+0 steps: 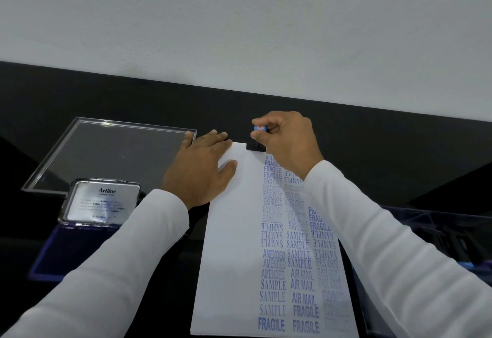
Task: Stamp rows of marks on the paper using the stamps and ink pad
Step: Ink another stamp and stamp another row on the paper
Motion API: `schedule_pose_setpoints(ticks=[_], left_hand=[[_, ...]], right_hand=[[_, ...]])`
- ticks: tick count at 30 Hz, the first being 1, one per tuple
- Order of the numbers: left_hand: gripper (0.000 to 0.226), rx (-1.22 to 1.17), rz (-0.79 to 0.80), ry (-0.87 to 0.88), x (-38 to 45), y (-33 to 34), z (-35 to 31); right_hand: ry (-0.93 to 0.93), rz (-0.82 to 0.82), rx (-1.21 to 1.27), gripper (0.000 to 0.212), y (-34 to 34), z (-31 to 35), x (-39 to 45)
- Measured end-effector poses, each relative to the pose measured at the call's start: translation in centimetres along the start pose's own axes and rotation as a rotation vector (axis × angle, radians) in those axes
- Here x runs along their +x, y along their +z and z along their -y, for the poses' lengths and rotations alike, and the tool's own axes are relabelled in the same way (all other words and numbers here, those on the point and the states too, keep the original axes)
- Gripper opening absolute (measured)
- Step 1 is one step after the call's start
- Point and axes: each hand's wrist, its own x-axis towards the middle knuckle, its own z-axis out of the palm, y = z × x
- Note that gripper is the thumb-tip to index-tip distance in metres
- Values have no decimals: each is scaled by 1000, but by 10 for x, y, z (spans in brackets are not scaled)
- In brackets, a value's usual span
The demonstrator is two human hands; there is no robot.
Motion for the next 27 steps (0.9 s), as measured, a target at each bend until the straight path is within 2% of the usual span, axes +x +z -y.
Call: schedule_pose_setpoints(ticks=[12, 27], left_hand=[[57, -9, -22, 7, -1, 1, 1], [60, -14, -34, 24, -1, 2, 3]], right_hand=[[23, 35, 23, 26, -1, -2, 3], [-46, 41, -4, 23, -3, -6, 3]])
